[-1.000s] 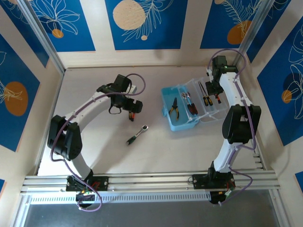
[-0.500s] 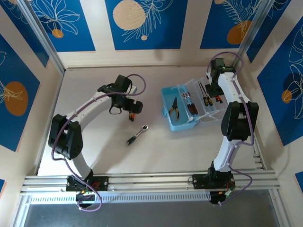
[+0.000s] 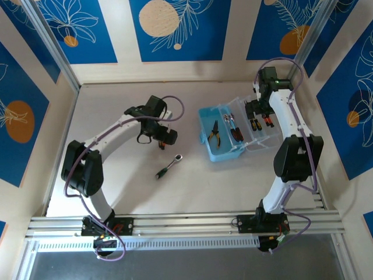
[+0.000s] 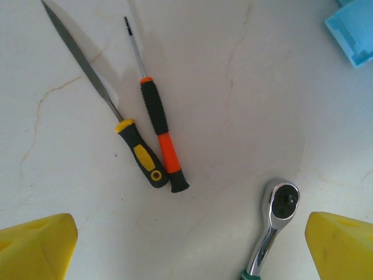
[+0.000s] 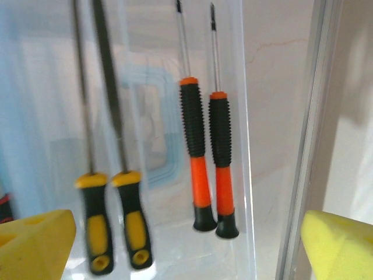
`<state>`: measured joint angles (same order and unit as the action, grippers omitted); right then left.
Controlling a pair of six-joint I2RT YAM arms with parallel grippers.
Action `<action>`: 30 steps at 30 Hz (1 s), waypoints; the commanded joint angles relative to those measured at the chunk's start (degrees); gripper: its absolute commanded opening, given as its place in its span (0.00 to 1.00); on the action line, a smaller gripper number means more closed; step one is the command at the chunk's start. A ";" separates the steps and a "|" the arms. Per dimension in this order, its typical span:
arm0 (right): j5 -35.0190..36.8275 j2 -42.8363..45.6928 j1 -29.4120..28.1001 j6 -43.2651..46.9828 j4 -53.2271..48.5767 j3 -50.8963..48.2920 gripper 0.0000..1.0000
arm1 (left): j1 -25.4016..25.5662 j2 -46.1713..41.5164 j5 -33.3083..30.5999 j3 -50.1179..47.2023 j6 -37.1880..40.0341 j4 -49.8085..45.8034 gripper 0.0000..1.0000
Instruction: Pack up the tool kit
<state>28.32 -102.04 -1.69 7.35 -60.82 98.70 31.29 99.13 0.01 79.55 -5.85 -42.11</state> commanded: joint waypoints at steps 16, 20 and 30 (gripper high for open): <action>-6.87 7.95 -6.47 -3.91 0.16 -4.57 0.99 | 11.11 11.99 1.79 -2.96 0.29 4.77 0.82; -7.12 8.13 -6.29 -3.93 0.32 -4.66 0.99 | 11.30 15.21 0.68 -1.78 -0.92 5.03 0.72; -7.46 8.08 -5.77 -3.93 0.52 -5.09 0.99 | 11.34 19.33 1.11 0.41 -2.74 5.28 0.38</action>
<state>22.37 -94.94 -7.84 4.34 -60.62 94.59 42.06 114.98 -1.78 79.88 -8.27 -39.33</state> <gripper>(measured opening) 0.992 0.393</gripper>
